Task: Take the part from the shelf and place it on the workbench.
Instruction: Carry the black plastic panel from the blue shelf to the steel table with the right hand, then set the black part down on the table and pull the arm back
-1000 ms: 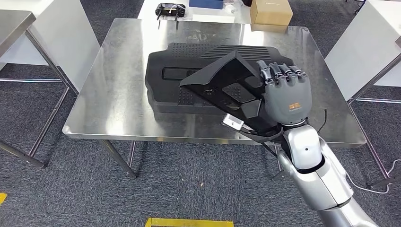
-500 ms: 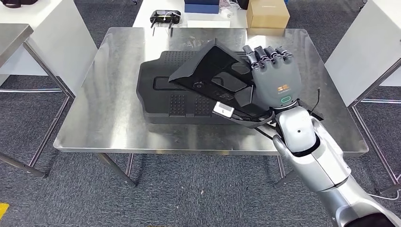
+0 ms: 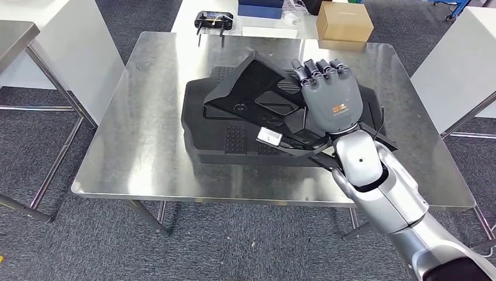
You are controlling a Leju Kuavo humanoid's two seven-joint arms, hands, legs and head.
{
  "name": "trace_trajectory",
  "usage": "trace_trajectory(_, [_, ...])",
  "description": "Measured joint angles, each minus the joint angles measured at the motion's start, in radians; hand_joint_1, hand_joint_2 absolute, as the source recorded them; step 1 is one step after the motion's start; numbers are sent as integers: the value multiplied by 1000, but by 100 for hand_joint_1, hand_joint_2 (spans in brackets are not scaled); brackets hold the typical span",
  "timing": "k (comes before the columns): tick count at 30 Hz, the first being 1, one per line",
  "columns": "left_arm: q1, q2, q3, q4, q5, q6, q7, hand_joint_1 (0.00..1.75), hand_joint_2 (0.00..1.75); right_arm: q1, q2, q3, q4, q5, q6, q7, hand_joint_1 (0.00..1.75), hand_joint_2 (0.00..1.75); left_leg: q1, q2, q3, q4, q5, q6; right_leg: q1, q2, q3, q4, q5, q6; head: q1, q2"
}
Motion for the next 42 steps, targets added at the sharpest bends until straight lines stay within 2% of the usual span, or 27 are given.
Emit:
trace_trajectory(1, [0, 0, 0, 0, 0, -1, 2, 0, 175, -1, 0, 6, 9, 0, 0, 7, 175, 175, 0, -2, 7, 0, -6, 0, 0, 0, -7, -18, 26, 8, 0, 0])
trace_trajectory(3, [0, 0, 0, 0, 0, -1, 4, 0, 175, -9, -1, 15, 21, 0, 0, 16, 175, 175, 0, -6, 25, -1, -18, -3, 1, -2, 33, -154, 111, 25, 0, 0])
trace_trajectory(4, [0, 0, 0, 0, 0, -2, 5, 0, 175, -16, 0, 18, 27, 0, -1, 13, 175, 175, -3, -7, 32, 0, -25, -7, 3, -3, 62, -226, 145, 26, 0, 0])
trace_trajectory(6, [-2, 0, 0, 0, 0, -3, 6, 0, 175, -24, 3, 19, 37, 0, -3, -3, 175, 175, -7, -9, 40, -3, -36, -17, 9, -5, 95, -305, 175, 11, -1, 0])
trace_trajectory(7, [-3, 0, 0, 0, 0, -4, 6, 0, 175, -25, 5, 18, 41, 0, -4, -9, 175, 175, -8, -9, 42, -6, -39, -22, 13, -4, 99, -310, 172, 1, -1, 0])
trace_trajectory(9, [-4, 0, 0, 0, 0, -4, 6, 0, 175, -25, 8, 16, 47, 0, -4, -12, 175, 175, -7, -4, 46, -6, -45, -32, 8, -3, 106, -315, 169, -16, -1, 0])
trace_trajectory(11, [-4, 0, 0, -1, 0, -4, 6, 0, 175, -25, 10, 14, 51, 0, -4, -11, 175, 175, -6, 4, 24, 49, -73, -41, -1, -3, 125, -322, 162, -33, -3, 0])
trace_trajectory(13, [-4, 0, 0, -1, 0, -4, 6, 0, 175, -26, 10, 13, 57, 0, -4, -5, 175, 175, -6, 9, -43, 178, -122, -46, -1, -4, 142, -323, 151, -50, -4, 0])
trace_trajectory(14, [-3, 0, 0, -1, 0, -4, 6, 0, 175, -25, 11, 15, 59, 0, -4, -1, 175, 175, -5, 9, -81, 240, -138, -49, 0, -5, 149, -322, 145, -53, -4, 0])
trace_trajectory(15, [-3, 0, 0, -1, 0, -4, 7, 0, 175, -25, 11, 16, 62, 0, -4, 4, 175, 175, -4, 9, -110, 274, -138, -50, 1, -4, 156, -322, 140, -55, -4, 0])
trace_trajectory(16, [-3, 0, 0, 0, 0, -4, 7, 0, 175, -25, 11, 18, 64, 0, -3, 10, 175, 175, -3, 10, -120, 271, -117, -51, 1, -2, 165, -322, 133, -54, -4, 0])
trace_trajectory(17, [-3, 1, 0, 0, 0, -4, 8, 0, 175, -25, 10, 19, 66, 0, -3, 15, 175, 175, -2, 11, -110, 228, -77, -51, 0, -1, 176, -322, 126, -51, -4, 0])
trace_trajectory(19, [-2, 2, 0, 0, 0, -4, 8, 0, 175, -27, 9, 21, 71, 0, -2, 24, 175, 175, 0, 14, -60, 95, 7, -50, 3, 2, 194, -319, 109, -42, -4, 0])
trace_trajectory(20, [-2, 2, 0, 0, 0, -4, 9, 0, 175, -29, 9, 22, 73, 0, -1, 26, 175, 175, 1, 14, -36, 43, 26, -46, 6, 4, 198, -316, 102, -37, -4, 0])
trace_trajectory(21, [-3, 2, 0, 0, 0, -4, 10, 0, 175, -31, 8, 23, 74, 0, 0, 27, 175, 175, 0, 13, -23, 16, 29, -42, 9, 5, 198, -315, 98, -32, -3, 0])
trace_trajectory(25, [-4, 2, 0, 0, -1, -5, 12, 0, 175, -36, 5, 27, 77, 0, 1, 32, 175, 175, -1, 8, -9, -2, 15, -17, 9, 5, 189, -305, 85, -17, -1, 0])
trace_trajectory(27, [-5, 2, 0, 0, -1, -5, 12, 0, 175, -42, 2, 30, 78, 0, 0, 42, 175, 175, 2, 7, -3, -6, 12, -5, 7, 3, 137, -217, 55, -17, 2, 0])
trace_trajectory(29, [-7, 2, 0, 0, -3, -5, 12, 0, 175, -47, -4, 38, 82, 0, 0, 61, 175, 175, 1, 6, 1, -7, 5, 2, 7, 3, 51, -82, 21, -20, 4, 0])
trace_trajectory(30, [-7, 2, 0, 0, -4, -6, 13, 0, 175, -48, -8, 43, 84, 0, 0, 73, 175, 175, 2, 5, 4, -7, 1, 3, 6, 3, 17, -39, 19, -17, 4, 0])
trace_trajectory(31, [-7, 2, 0, 0, -5, -6, 13, 0, 175, -49, -13, 50, 87, 0, 0, 86, 175, 175, 2, 4, 10, -6, -4, 3, 5, 3, 1, -34, 33, -9, 4, 0])
trace_trajectory(32, [-7, 2, 0, 0, -5, -6, 14, 0, 175, -52, -19, 57, 89, 0, 0, 97, 175, 175, 2, 3, 18, -6, -10, 1, 3, 3, 6, -69, 61, 0, 4, 0])
trace_trajectory(34, [-8, 1, 0, 0, -5, -6, 15, 0, 175, -61, -29, 69, 92, 0, 0, 112, 175, 175, 2, 1, 35, -6, -23, -5, 1, -1, 57, -207, 135, 18, 5, 0])
trace_trajectory(35, [-9, 1, 0, 0, -6, -6, 15, 0, 175, -67, -33, 74, 92, 0, -1, 116, 175, 175, 0, 0, 40, -7, -29, -11, 3, -2, 82, -264, 158, 17, 5, 0])
trace_trajectory(36, [-10, 0, 0, 0, -6, -5, 15, 0, 175, -72, -36, 79, 93, 0, -1, 120, 175, 175, -3, -1, 44, -8, -35, -16, 6, -3, 99, -299, 168, 13, 5, 0])
trace_trajectory(38, [-13, 0, 0, 0, -7, -4, 15, 0, 175, -81, -44, 89, 95, 0, 0, 129, 175, 175, -5, -2, 50, -14, -42, -26, 11, -2, 111, -313, 165, -4, 5, 0])
trace_trajectory(40, [-13, -1, 0, 0, -8, -4, 15, 0, 175, -85, -50, 98, 96, 0, 4, 139, 175, 175, -4, 3, 51, -8, -51, -36, 4, -2, 123, -317, 159, -20, 4, 0])
trace_trajectory(42, [-13, -1, 0, 0, -8, -3, 14, 0, 175, -88, -54, 105, 96, 0, 7, 148, 175, 175, -3, 10, 17, 69, -84, -42, -2, -2, 141, -322, 151, -37, -1, 0])
